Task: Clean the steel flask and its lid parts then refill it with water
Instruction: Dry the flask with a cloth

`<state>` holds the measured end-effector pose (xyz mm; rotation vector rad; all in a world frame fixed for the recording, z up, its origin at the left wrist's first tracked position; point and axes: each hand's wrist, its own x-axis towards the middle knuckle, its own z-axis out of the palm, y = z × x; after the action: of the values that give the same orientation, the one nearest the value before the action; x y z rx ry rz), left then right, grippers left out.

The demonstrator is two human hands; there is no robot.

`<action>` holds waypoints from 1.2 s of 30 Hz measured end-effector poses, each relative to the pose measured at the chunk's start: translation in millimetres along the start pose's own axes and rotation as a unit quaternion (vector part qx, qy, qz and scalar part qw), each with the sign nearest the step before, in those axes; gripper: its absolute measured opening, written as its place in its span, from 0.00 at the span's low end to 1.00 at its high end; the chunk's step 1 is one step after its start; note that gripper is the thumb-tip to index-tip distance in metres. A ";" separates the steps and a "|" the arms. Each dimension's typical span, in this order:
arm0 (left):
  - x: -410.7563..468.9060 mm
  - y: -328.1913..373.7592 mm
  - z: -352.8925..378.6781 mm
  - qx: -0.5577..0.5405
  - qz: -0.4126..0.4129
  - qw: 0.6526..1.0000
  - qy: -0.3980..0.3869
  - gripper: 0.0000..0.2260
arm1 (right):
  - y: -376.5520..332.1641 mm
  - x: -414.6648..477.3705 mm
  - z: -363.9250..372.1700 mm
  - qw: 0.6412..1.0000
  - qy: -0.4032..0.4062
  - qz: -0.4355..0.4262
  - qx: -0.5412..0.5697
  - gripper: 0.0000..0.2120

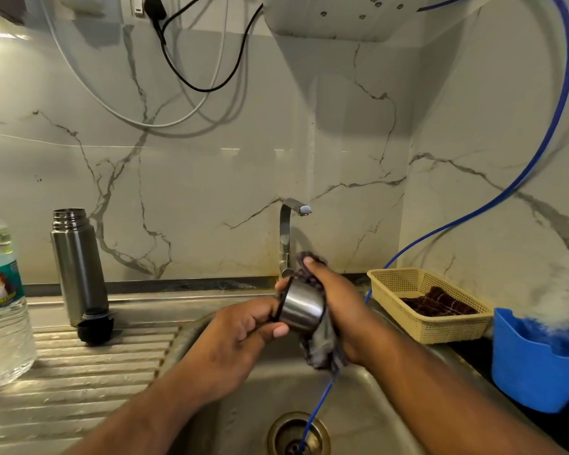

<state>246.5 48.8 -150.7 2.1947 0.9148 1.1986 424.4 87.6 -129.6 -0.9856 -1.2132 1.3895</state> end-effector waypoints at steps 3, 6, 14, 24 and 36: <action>1.5 7.4 10.1 -0.193 -0.038 0.978 0.063 0.13 | 5.3 -13.5 2.3 0.981 -0.122 0.092 0.123 0.27; 3.8 3.0 6.6 -0.345 -0.100 0.927 0.104 0.15 | 11.4 -12.9 20.6 0.987 -0.047 0.018 0.151 0.28; 8.4 1.9 -0.9 -0.472 -0.122 0.863 0.129 0.13 | 3.1 -27.4 23.7 0.764 0.010 -0.507 -0.400 0.24; 3.6 2.2 -6.7 -0.225 -0.052 0.971 0.069 0.10 | 2.4 -16.7 17.2 0.861 0.038 -0.430 -0.270 0.09; 1.1 -0.7 -9.9 0.057 0.018 0.995 0.074 0.07 | -0.7 -9.0 20.2 0.990 -0.063 0.005 0.129 0.25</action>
<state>238.1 51.0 -145.5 2.2437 1.0312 1.3737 406.4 75.3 -125.9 -0.7346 -1.0856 1.5911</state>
